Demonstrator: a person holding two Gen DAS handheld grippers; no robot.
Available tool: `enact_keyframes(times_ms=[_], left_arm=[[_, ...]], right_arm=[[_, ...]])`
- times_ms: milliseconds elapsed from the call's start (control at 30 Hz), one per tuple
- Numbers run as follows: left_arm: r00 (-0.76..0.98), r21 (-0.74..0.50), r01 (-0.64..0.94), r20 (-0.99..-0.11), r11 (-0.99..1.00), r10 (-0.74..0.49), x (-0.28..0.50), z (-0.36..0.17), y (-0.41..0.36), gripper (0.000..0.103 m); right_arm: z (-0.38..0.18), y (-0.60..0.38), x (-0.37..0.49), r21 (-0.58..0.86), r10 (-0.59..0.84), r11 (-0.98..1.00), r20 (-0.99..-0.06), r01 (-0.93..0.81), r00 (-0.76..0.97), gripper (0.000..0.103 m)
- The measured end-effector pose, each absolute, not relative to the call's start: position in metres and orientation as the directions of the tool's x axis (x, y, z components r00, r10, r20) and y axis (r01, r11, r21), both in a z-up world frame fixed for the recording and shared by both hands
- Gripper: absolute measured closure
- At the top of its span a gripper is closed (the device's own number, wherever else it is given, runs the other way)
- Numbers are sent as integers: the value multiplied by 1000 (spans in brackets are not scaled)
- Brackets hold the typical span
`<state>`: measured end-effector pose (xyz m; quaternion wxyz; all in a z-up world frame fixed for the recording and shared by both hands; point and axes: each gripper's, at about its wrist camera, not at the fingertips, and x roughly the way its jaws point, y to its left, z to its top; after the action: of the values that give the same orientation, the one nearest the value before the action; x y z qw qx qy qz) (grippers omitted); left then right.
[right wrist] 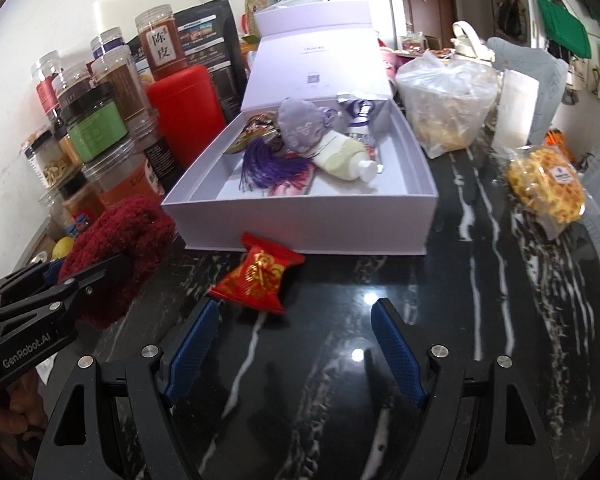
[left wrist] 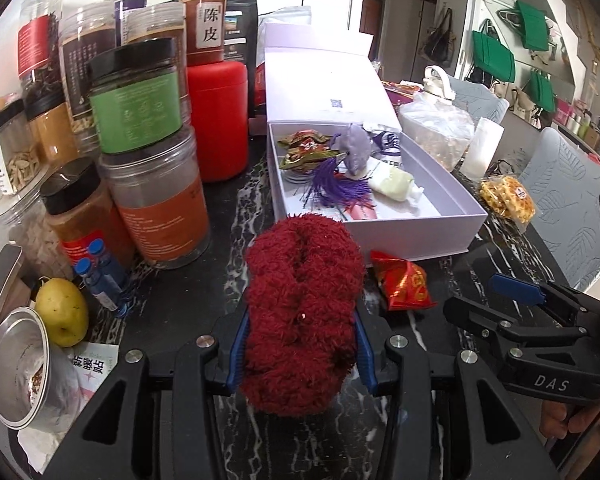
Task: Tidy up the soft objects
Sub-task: 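Grasp the red-and-gold snack packet with the right gripper, then carry the scrunchie and red packet toward the white box with both grippers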
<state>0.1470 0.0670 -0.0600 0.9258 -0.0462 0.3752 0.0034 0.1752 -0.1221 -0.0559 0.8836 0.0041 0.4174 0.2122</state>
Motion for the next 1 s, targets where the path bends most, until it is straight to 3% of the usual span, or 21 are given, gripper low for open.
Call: enact_keyframes(times_ms=[200,500,633,767,1000], left_arm=[[710,-91,-57,-704,994,-24,152,-67,79,60],[702,-86,-59,-712,995,-20,159,-72,83,60],[700,-83,-62,-714,995,-15,162,-72,83,60],[701,-80,-61,-713,995,-14,162,-72,82,60],[715,-82,-49,-699,995,-22,153,-64,77,60]], right_arm=[[-67,-106,191,218,399,902,-748,-372,530,26],[-83,-94,215,296,432,895,-768,-335,474,42],[-87,-89,218,305,448,884,-767,-354,460,69],[-84,-90,212,293,449,883,-756,-367,477,74],[-71,-100,198,271,436,891,-737,-365,516,75]])
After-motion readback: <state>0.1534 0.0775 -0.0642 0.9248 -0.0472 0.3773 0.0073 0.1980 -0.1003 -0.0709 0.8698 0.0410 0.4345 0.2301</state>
